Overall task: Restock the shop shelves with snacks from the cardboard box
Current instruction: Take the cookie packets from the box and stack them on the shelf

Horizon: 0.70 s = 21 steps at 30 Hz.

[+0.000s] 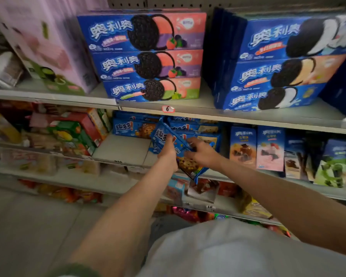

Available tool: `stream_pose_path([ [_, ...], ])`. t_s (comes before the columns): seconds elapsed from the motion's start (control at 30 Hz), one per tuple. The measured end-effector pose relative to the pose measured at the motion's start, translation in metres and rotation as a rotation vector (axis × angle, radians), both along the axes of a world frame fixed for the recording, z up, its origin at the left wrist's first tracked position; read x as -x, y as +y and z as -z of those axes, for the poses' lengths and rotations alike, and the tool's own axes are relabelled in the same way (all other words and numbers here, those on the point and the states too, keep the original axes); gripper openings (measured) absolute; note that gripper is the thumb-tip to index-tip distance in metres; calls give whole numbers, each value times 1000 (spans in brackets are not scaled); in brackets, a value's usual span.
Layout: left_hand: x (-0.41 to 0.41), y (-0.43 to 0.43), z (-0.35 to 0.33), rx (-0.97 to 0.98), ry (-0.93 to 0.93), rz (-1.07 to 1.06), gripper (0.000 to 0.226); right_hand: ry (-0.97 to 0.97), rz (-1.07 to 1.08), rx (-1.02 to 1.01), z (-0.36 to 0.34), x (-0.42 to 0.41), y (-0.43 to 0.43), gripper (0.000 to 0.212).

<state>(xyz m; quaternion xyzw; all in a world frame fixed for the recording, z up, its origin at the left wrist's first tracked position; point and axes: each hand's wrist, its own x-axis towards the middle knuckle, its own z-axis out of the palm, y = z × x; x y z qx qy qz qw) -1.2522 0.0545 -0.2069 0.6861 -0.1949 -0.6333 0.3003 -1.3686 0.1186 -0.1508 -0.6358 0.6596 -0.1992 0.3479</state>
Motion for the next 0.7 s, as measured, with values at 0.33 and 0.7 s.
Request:
stream_pose_path([
  [0.33,-58,-37,29,29,49,-27,82,-204,-41,99,21,-26,-48,33],
  [0.7,-37,-4,-5,-3,131,-110,44,883,-218,182,63,2,-43,93],
])
